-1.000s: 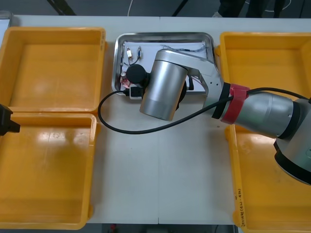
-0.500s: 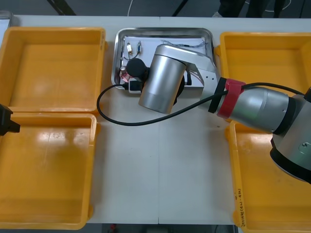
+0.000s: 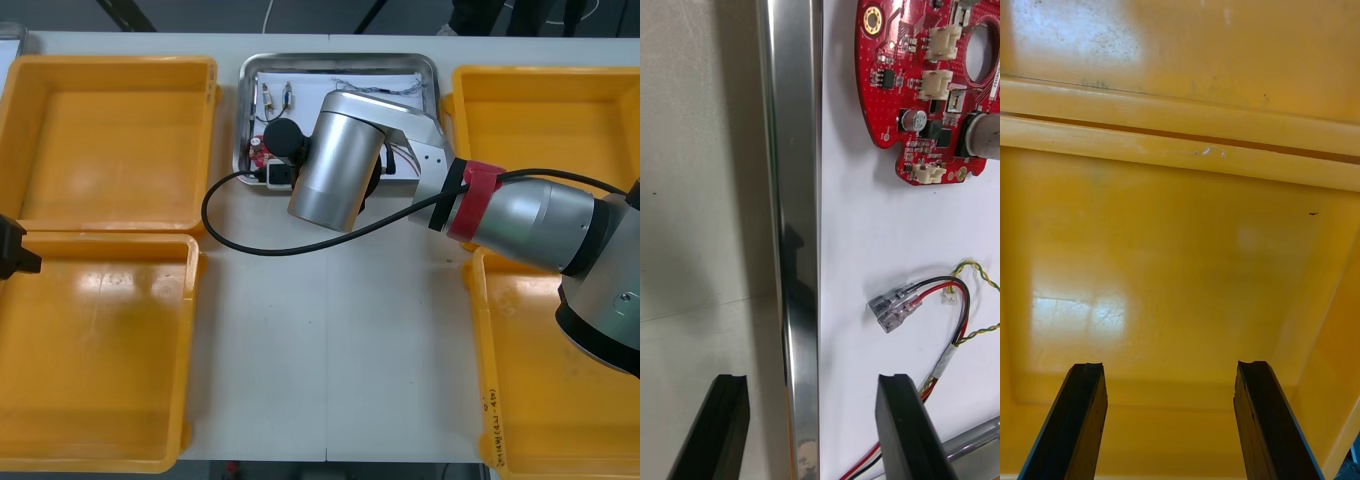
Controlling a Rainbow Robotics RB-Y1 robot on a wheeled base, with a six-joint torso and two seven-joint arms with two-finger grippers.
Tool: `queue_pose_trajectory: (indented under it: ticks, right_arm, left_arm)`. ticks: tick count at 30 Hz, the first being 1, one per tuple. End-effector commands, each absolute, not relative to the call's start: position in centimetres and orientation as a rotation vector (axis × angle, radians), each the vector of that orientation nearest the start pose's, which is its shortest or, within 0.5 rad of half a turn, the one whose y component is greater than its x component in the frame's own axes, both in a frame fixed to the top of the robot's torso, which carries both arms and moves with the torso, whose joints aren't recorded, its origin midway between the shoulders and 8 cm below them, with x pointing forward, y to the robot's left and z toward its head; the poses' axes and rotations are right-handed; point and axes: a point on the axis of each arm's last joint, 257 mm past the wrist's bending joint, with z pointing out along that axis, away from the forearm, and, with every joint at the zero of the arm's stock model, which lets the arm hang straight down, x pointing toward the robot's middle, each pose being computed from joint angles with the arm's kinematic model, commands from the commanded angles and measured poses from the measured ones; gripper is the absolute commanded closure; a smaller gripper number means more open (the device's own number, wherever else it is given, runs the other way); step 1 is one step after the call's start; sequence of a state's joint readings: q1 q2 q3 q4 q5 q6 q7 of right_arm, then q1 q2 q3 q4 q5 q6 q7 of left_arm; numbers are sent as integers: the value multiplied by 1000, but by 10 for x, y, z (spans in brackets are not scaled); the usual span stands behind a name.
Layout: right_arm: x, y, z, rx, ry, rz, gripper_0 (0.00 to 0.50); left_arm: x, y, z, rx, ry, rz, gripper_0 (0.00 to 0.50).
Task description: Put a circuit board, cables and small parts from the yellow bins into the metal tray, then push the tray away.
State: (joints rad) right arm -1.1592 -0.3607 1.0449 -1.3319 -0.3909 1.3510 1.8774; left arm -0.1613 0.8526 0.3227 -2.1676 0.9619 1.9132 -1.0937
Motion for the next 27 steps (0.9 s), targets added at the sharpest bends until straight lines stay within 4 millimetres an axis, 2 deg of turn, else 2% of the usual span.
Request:
queue_pose_trajectory:
  ticks: [1, 11, 18, 25, 27]
  right_arm:
    - [585, -1, -164, -1711, 1719, -815, 0]
    - [576, -6, -155, -1686, 1760, -830, 0]
    - [551, -16, -144, -1629, 1858, -765, 0]
    - [521, -46, -134, -1541, 1982, -730, 0]
    - [509, -63, -130, -1505, 2045, -721, 0]
  left_arm:
    - [361, 386, -146, -76, 2695, 12, 0]
    - [361, 386, -146, -76, 2695, 12, 0]
    - [361, 386, -146, -76, 2695, 12, 0]
    - [361, 386, -146, -76, 2695, 12, 0]
    - [361, 386, -146, -76, 2695, 12, 0]
